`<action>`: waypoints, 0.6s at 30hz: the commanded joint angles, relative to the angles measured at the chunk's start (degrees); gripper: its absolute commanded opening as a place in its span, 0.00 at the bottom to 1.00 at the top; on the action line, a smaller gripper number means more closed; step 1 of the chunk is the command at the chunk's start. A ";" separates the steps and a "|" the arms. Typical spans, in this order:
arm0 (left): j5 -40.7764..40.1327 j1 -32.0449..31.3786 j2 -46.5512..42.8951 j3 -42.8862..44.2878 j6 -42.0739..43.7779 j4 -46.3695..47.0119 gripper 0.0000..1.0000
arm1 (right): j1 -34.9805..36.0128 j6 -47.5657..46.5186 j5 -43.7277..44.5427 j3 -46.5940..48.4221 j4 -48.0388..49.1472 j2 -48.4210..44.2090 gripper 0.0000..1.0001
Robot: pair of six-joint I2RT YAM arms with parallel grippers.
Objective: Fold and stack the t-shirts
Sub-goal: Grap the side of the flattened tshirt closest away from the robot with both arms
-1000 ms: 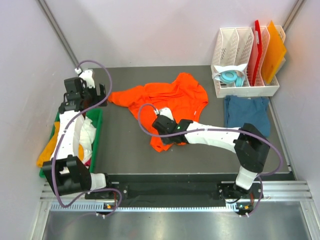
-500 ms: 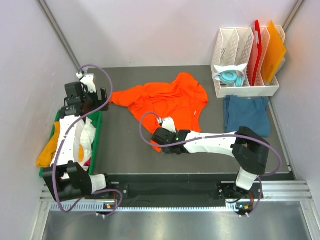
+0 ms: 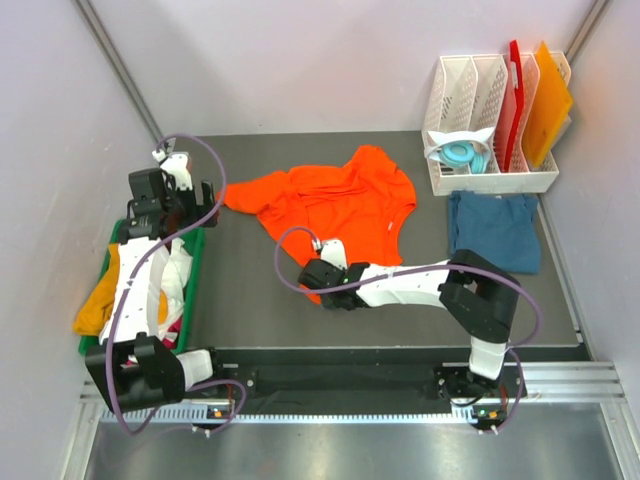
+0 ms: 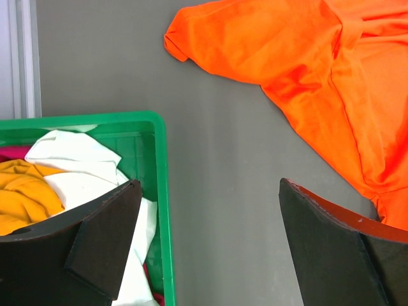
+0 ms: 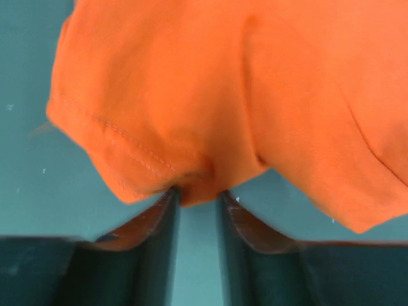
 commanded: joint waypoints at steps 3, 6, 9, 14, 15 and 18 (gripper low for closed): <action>-0.05 -0.09 -2.43 -1.06 1.23 -0.08 0.93 | -0.44 5.10 1.30 -0.98 -1.03 -0.92 0.00; 0.39 -0.09 -2.61 -1.32 1.14 0.00 0.93 | 0.70 8.52 5.24 -3.52 -4.81 -5.57 0.00; 1.00 -0.09 -2.17 -1.41 0.61 0.61 0.92 | 1.94 13.88 10.07 -6.16 -11.48 -12.42 0.00; 2.41 -0.17 -1.03 -1.32 -0.88 1.85 0.91 | 4.13 26.77 17.47 -9.16 -26.57 -27.45 0.00; 2.76 -0.09 -0.51 -1.15 -1.06 2.11 0.91 | 4.31 28.81 19.13 -9.51 -28.97 -29.47 0.00; 3.29 -0.26 0.55 -1.06 -1.59 2.64 0.91 | 5.27 37.52 22.13 -9.17 -39.51 -36.68 0.00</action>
